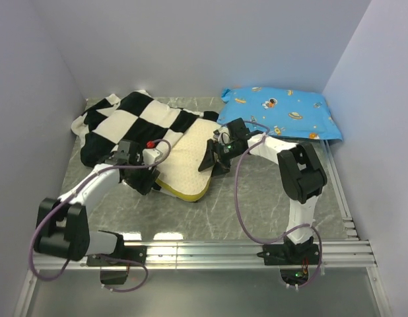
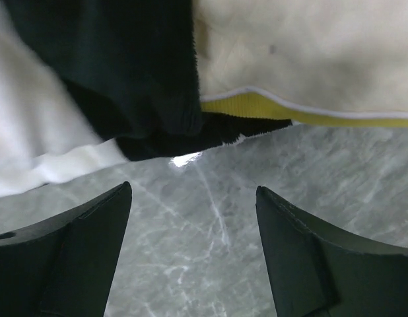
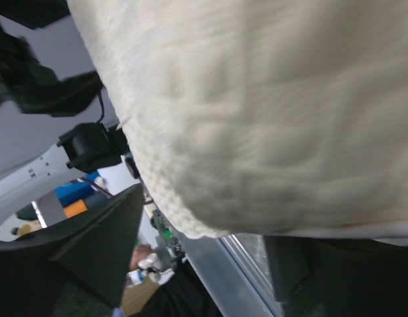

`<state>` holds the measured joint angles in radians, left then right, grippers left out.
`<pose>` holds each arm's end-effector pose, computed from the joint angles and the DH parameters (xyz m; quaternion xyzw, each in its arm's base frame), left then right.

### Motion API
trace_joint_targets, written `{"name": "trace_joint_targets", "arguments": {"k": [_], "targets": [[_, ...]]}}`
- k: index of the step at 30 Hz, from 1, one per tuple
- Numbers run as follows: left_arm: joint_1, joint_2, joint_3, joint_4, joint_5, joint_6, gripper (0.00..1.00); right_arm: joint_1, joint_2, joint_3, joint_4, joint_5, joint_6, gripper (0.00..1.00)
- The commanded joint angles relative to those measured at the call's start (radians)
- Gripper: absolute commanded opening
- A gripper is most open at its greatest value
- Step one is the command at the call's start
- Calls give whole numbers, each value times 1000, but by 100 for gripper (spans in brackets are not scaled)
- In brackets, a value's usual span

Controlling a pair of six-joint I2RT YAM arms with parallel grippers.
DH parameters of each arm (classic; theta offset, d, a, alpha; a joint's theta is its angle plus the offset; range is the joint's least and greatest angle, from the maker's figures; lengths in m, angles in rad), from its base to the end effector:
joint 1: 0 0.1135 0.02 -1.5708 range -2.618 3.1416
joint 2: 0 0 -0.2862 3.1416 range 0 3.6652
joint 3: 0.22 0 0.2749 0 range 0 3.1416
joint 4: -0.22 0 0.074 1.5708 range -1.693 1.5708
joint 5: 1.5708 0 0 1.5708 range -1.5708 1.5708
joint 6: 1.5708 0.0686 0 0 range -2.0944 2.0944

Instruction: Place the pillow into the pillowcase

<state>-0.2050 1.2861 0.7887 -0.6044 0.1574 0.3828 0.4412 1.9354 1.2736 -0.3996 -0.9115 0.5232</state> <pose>0.2603 -0.0651 0.1865 0.2984 0.9227 -0.0556 0.2375 0.3631 0.2314 0.1621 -0.0752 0.8728 0.4823 0.0029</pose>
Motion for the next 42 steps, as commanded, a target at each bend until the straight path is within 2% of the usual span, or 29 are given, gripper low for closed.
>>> {"name": "trace_joint_targets", "arguments": {"k": [1, 4, 6, 7, 8, 10, 11, 14, 15, 18, 21, 24, 28, 29, 31, 32, 33, 34, 35, 36, 39, 40, 42], "targets": [[3, 74, 3, 83, 5, 10, 82, -6, 34, 49, 91, -38, 67, 68], [0, 165, 40, 135, 36, -33, 76, -9, 33, 29, 181, -64, 139, 34], [-5, 226, 58, 164, 48, -53, 68, -10, 22, 1, 240, -85, 182, 18], [-17, 245, 61, 175, 56, -53, 61, -10, 22, 0, 273, -92, 213, 3], [-26, 260, 75, 173, 62, -53, 56, -9, 23, 0, 277, -95, 221, 0], [-60, 285, 90, 154, 120, -39, 44, -9, 20, -2, 300, -107, 244, 0], [-77, 282, 112, 108, 152, -27, 29, -10, 17, -5, 309, -106, 253, 0], [-200, 205, 153, 45, 261, 2, 0, -9, -3, -26, 370, -96, 314, 0], [-274, 149, 165, 7, 292, 20, 0, -9, -10, -39, 389, -93, 336, 0], [-373, 87, 239, -56, 434, 22, 0, 1, -26, -46, 450, -46, 408, 0], [-408, 97, 313, -121, 556, 40, 0, 17, -26, -62, 542, 16, 515, 0], [-415, 114, 308, -155, 579, 100, 0, 42, -4, -85, 584, 72, 548, 0], [-409, 108, 213, -164, 507, 146, 2, 57, 56, -102, 562, 122, 485, 0], [-404, 98, 208, -167, 493, 140, 10, 60, 60, -109, 556, 123, 472, 0], [-372, 50, 248, -184, 498, 94, 33, 59, 53, -135, 535, 137, 421, 0], [-354, 26, 276, -182, 508, 14, 50, 57, 47, -166, 544, 131, 416, 0], [-306, -26, 303, -166, 528, -39, 57, 59, 25, -180, 556, 126, 393, 0], [-281, -53, 346, -134, 510, -108, 69, 60, 14, -192, 561, 125, 380, 0], [-261, -76, 354, -32, 461, -262, 71, 63, 7, -203, 562, 119, 370, 0], [-242, -109, 356, 1, 338, -318, 72, 65, -3, -215, 565, 102, 341, 0], [-240, -96, 356, 57, 113, -401, 72, 77, -15, -221, 550, 88, 279, 0], [-235, -82, 339, 66, -41, -422, 70, 86, -18, -224, 550, 80, 271, 0], [-200, -20, 330, 66, -143, -462, 67, 94, -29, -229, 542, 77, 246, 0]]}}
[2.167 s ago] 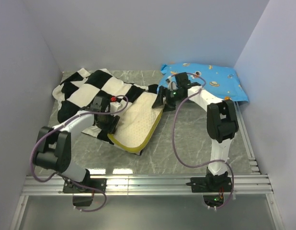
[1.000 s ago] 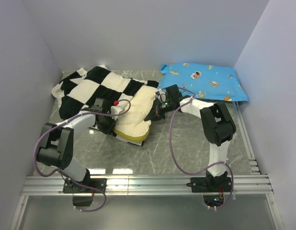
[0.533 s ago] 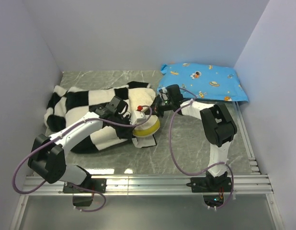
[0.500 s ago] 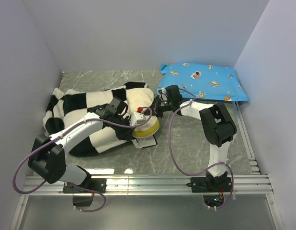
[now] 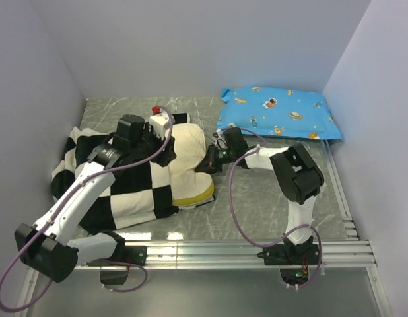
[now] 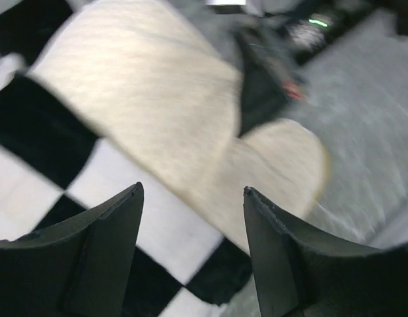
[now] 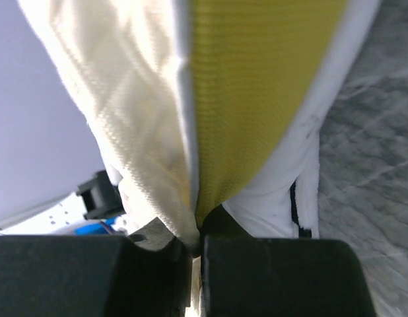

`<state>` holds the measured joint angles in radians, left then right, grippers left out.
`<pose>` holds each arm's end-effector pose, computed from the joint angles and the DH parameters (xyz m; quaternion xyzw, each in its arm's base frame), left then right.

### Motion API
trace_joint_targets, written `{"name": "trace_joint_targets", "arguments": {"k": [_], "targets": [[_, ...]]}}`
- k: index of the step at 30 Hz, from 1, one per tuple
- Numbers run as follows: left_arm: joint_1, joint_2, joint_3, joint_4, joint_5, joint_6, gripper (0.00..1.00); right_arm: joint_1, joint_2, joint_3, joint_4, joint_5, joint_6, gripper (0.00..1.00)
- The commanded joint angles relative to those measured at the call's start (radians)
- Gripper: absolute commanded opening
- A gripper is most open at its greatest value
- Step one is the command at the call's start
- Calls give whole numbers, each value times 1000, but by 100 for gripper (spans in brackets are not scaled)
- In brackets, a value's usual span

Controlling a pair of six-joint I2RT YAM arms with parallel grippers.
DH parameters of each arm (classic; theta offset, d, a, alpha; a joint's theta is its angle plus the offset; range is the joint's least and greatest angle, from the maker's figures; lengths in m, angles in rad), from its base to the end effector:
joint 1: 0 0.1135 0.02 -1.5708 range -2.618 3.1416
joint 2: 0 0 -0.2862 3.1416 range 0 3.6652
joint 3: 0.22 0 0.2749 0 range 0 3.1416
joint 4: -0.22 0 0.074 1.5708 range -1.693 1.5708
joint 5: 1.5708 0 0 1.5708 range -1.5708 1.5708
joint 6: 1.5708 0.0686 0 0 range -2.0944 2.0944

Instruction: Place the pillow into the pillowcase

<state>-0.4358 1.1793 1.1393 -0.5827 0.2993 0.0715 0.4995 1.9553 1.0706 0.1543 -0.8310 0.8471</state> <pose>0.2585 -0.1427 0.3459 0.2867 0.8346 -0.2122 0.4199 0.3561 0.2520 0.1290 -0.0177 0.8512 0.5208 0.0620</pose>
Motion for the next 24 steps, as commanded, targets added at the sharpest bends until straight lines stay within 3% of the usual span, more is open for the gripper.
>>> {"name": "trace_joint_targets", "arguments": {"k": [1, 9, 14, 15, 18, 19, 24], "targets": [[43, 114, -23, 47, -296, -166, 65, 42, -52, -23, -15, -8, -88, 0], [55, 336, 33, 167, -396, -236, 64, 83, -81, -12, -79, -5, -197, 0], [71, 402, 57, 188, -468, -228, 40, 86, -99, -26, -108, -3, -241, 0], [71, 405, 63, 187, -427, -228, 37, 88, -99, -27, -113, 0, -246, 0], [60, 408, 94, 196, -245, -280, 0, 96, -76, -5, -111, -3, -234, 0], [42, 404, 97, 216, -85, -312, 0, 102, -69, 15, -107, -5, -226, 0], [-105, 329, 82, 365, 207, -404, 0, 109, -53, 63, -44, -14, -137, 0]]}}
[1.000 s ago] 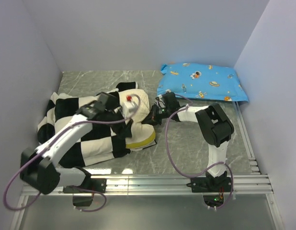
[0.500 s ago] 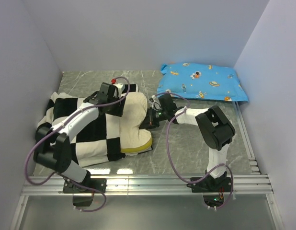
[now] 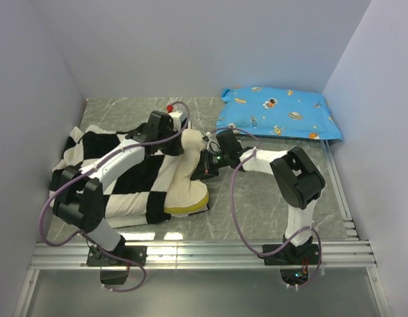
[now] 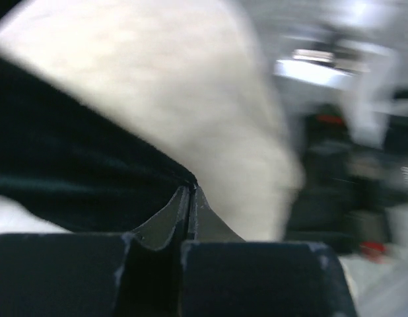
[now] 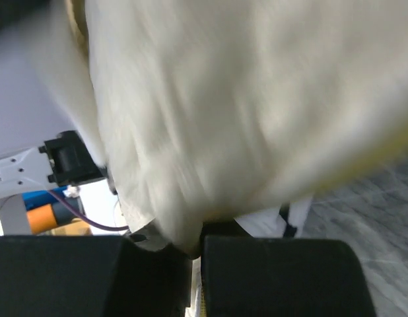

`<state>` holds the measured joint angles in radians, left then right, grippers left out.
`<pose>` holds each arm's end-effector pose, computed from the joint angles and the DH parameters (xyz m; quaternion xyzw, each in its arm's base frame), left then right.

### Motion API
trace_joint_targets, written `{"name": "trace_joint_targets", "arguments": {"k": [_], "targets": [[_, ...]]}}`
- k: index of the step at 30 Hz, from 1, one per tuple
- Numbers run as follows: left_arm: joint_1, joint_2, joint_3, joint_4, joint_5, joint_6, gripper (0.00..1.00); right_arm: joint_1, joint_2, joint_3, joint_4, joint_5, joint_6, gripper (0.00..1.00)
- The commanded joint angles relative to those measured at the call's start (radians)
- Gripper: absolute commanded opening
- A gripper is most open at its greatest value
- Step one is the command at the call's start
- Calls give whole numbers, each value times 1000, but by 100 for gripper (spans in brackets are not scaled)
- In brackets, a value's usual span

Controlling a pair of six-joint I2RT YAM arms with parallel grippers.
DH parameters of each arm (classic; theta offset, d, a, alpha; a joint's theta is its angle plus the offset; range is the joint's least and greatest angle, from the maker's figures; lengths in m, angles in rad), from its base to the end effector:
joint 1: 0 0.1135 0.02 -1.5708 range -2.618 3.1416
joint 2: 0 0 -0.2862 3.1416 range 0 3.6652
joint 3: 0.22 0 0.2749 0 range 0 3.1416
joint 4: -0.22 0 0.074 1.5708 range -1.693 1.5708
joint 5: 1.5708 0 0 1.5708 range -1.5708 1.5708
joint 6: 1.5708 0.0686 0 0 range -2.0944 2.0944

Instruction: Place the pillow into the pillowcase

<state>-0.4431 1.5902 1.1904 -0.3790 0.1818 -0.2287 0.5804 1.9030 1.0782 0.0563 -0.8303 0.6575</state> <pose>0.3531 -0.1813 0.2511 0.1331 0.9098 -0.2057 0.3351 0.3284 0.2759 0.1441 -0.1249 0.8479 0.5097 0.0756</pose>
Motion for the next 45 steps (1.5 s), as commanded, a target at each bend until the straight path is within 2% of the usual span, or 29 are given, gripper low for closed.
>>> {"name": "trace_joint_targets", "arguments": {"k": [1, 5, 7, 8, 9, 10, 12, 13, 14, 15, 17, 18, 21, 22, 25, 29, 33, 34, 36, 37, 38, 42, 43, 45], "targets": [[-100, -93, 17, 190, 352, -125, 0, 27, -1, 60, 59, -13, 62, 0], [-59, -119, -35, 192, 383, -149, 0, 27, -24, 45, 122, -26, 112, 0], [3, -99, -38, 131, 384, -135, 0, 26, -24, 34, 160, -35, 134, 0], [38, -72, -26, 97, 371, -95, 5, 26, -21, 34, 157, -39, 130, 0], [50, -62, 9, 51, 355, -71, 16, 26, -21, 37, 139, -46, 120, 1], [59, -55, 32, 14, 348, -42, 44, 26, -21, 42, 116, -50, 107, 7], [54, -91, 70, -69, 299, 69, 63, 0, -48, 46, 20, -59, 41, 21], [43, -123, 77, -72, 270, 122, 77, -17, -71, 39, -11, -58, 19, 28], [15, -195, 66, -61, 237, 146, 88, -40, -131, 2, -35, -58, -8, 39], [-9, -225, 55, -60, 199, 167, 99, -66, -166, -20, -71, -59, -15, 55], [-66, -272, 28, -86, 60, 218, 99, -145, -263, -75, -99, -72, -15, 64], [-130, -279, 2, -87, -2, 218, 99, -168, -292, -86, -131, -78, 0, 70], [-221, -273, -53, -39, -168, 183, 99, -243, -393, -129, -153, -93, 53, 71], [-242, -259, -61, -23, -236, 167, 99, -266, -438, -141, -171, -31, 51, 71], [-316, -161, -34, 11, -318, 132, 99, -293, -458, -158, -245, 106, -8, 71], [-400, 78, 70, -9, -491, 56, 99, -329, -412, -156, -277, 157, -55, 71], [-407, 264, 147, -50, -562, 32, 99, -327, -371, -152, -244, 177, -81, 72], [-390, 302, 156, -78, -536, 7, 93, -330, -349, -153, -242, 189, -91, 72], [-320, 327, 120, -84, -402, -1, 62, -327, -331, -159, -221, 195, -107, 72], [-304, 291, 107, -75, -368, 15, 22, -326, -314, -162, -213, 200, -114, 72], [-268, 262, 106, -78, -325, 23, 1, -324, -306, -164, -202, 198, -114, 72], [-160, 39, 121, -80, 130, 115, 1, -300, -231, -118, -109, 183, -114, 72], [-152, -49, 124, -78, 152, 132, 0, -281, -187, -100, -96, 181, -111, 72], [-154, -108, 143, -110, 183, 164, 0, -254, -132, -57, -58, 162, -81, 72]]}}
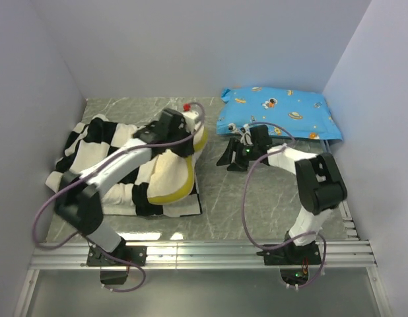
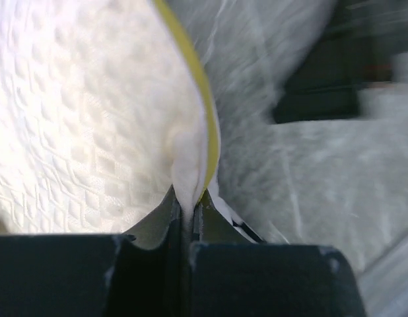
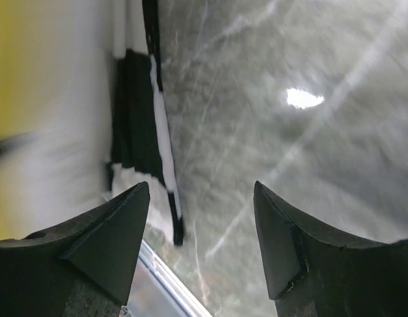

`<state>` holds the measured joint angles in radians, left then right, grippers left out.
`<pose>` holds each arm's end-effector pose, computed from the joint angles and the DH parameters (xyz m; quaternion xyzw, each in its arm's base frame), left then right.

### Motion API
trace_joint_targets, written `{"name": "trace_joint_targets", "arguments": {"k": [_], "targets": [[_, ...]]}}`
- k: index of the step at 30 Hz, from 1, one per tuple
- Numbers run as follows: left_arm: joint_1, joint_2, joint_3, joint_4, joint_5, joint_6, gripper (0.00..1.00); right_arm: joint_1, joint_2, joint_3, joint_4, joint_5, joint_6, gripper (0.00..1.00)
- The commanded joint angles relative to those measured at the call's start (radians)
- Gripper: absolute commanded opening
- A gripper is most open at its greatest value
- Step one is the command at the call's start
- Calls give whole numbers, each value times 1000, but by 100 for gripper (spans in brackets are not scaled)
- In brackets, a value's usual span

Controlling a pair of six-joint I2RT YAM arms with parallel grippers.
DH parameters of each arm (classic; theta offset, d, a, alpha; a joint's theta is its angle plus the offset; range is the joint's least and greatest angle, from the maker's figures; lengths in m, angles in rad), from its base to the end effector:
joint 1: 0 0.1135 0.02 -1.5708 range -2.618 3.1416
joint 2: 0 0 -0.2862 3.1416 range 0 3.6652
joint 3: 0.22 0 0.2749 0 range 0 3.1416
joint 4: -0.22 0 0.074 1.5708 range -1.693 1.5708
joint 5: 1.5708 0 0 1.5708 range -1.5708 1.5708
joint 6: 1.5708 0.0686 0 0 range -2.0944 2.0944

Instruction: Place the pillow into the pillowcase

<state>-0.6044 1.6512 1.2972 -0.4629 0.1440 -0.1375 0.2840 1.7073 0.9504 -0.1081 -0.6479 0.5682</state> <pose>0.3339 -0.2425 0.2586 0.2403 0.8961 -0.1954 0.3179 0.3519 0.1458 0.1585 0.0171 0.8962 0.4074 0.1749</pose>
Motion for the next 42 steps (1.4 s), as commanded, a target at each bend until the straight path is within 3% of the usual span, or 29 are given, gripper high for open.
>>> {"name": "trace_joint_targets", "arguments": {"k": [1, 6, 12, 16, 18, 21, 22, 23, 25, 30, 35, 39, 42], "targets": [[11, -201, 42, -49, 242, 87, 0, 73, 119, 120, 137, -25, 31, 72], [48, -260, 5, -97, 287, 85, 0, 159, 299, 304, 240, -21, 101, 74], [86, -315, 11, -91, 301, 58, 0, 231, 486, 488, 220, 33, 200, 76], [100, -332, 2, -94, 304, 53, 0, 254, 583, 534, 167, 98, 243, 74], [107, -338, -15, -80, 304, 39, 0, 260, 571, 489, 251, 127, 271, 68], [126, -338, -39, -63, 301, 13, 0, 287, 595, 621, 61, 198, 208, 32], [141, -334, -41, -60, 302, 9, 0, 300, 598, 649, 7, 253, 175, 5], [150, -329, -38, -62, 308, 6, 0, 300, 598, 665, -54, 273, 164, 0], [176, -320, -30, -65, 305, -1, 0, 288, 591, 674, -88, 275, 136, 0], [209, -309, -55, -53, 238, 1, 0, 202, 378, 457, -22, 189, 62, 0], [192, -236, -137, -30, -87, 18, 0, 66, 105, 185, 105, -16, 73, 0], [180, -99, -214, 53, -340, 45, 0, -20, -140, 7, 24, -110, 6, 0], [173, -45, -231, 86, -258, 72, 0, -23, -187, -77, -21, -124, -42, 0]]}}
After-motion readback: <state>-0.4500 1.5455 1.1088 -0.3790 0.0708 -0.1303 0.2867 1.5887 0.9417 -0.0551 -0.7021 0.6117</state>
